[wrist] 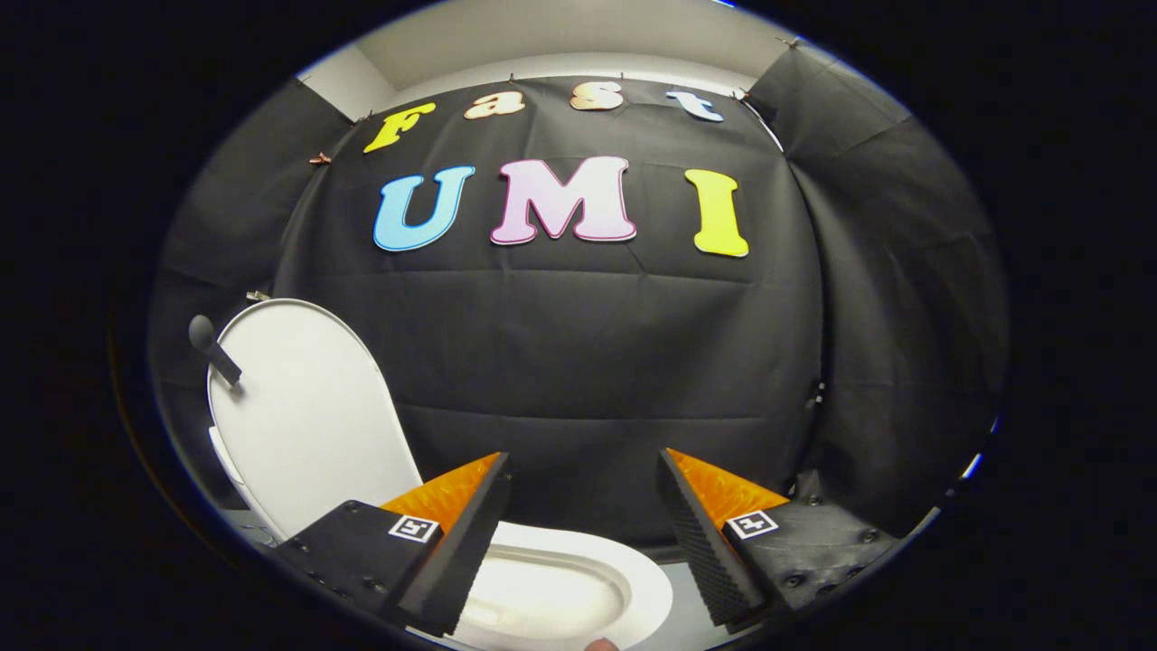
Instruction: Open the toilet lid.
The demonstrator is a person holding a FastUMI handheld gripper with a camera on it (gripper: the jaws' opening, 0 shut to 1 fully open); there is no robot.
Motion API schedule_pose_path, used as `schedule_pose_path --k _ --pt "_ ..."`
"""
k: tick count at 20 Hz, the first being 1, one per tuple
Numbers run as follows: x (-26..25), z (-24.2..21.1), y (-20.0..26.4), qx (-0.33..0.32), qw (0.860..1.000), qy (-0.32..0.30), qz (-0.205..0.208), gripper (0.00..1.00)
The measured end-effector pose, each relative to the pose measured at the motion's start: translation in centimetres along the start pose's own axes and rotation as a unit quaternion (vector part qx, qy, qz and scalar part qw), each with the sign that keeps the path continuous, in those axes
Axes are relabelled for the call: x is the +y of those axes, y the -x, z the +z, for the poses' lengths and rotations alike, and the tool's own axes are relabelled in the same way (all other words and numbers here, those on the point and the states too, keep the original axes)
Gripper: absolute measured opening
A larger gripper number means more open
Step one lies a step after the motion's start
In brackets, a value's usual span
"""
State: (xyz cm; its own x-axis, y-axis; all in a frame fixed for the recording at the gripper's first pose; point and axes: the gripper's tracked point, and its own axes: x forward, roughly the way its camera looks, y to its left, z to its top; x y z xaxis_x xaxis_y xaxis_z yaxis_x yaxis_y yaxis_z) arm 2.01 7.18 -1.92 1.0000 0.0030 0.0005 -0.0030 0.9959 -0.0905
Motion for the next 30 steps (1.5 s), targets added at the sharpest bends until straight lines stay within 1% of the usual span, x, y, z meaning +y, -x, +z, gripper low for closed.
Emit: schedule_pose_path --k 2,4,7,10,13,19,22,30 --pt "-0.2 -1.4 -0.1 0.012 1.000 -0.012 -0.001 1.00" --pt "-0.5 -1.7 -0.4 0.013 1.000 -0.020 -0.002 0.99" --pt "-0.6 -0.5 -0.5 -0.004 1.000 -0.020 0.004 0.99" --pt "-1.2 0.1 -0.7 -0.020 1.000 -0.019 -0.001 0.99" --pt "-1.6 -0.8 -0.8 -0.007 1.000 -0.016 -0.007 0.99" --pt "-1.5 -0.8 -0.8 -0.007 1.000 -0.014 -0.001 0.99" --pt "-1.6 -1.0 -0.8 -0.003 1.000 -0.025 0.000 0.99" --pt "-1.7 -1.5 -0.9 0.008 0.999 -0.033 0.001 0.99"
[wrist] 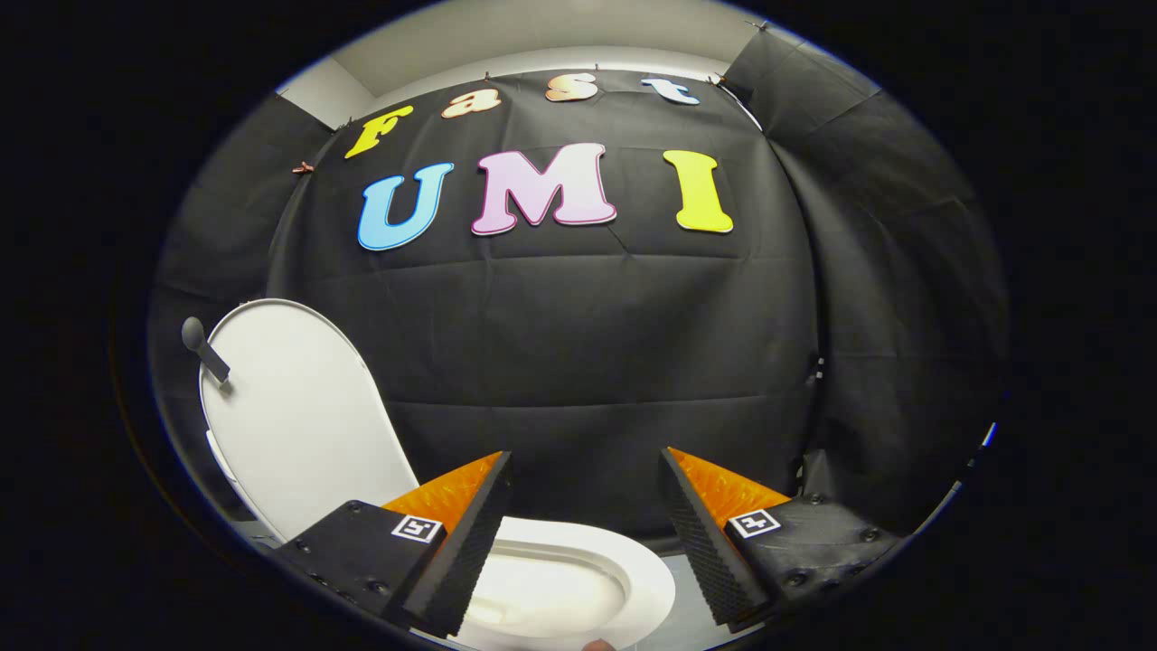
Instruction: Open the toilet lid.
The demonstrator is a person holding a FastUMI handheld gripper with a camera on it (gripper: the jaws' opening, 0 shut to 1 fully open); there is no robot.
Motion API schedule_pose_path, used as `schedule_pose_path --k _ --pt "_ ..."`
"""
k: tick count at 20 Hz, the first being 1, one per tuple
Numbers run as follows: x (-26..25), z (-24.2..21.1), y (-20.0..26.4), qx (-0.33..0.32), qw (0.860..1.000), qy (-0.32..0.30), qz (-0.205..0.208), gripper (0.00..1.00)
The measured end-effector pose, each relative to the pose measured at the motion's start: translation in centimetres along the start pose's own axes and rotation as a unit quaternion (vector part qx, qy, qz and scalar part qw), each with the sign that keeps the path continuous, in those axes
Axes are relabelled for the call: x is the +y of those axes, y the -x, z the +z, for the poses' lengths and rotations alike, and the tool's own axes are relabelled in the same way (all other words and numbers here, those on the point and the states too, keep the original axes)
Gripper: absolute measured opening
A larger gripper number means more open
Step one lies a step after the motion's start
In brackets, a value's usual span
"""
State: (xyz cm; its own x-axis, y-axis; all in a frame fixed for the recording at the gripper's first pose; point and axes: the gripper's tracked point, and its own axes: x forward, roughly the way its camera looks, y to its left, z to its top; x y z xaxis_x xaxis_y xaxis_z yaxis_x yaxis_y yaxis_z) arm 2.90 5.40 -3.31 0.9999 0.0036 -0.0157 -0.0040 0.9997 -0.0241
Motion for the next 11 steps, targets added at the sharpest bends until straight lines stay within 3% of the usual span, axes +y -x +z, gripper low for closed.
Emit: schedule_pose_path --k 11 --pt "-0.46 0.51 -0.24 0.008 1.000 -0.021 -0.008 0.99"
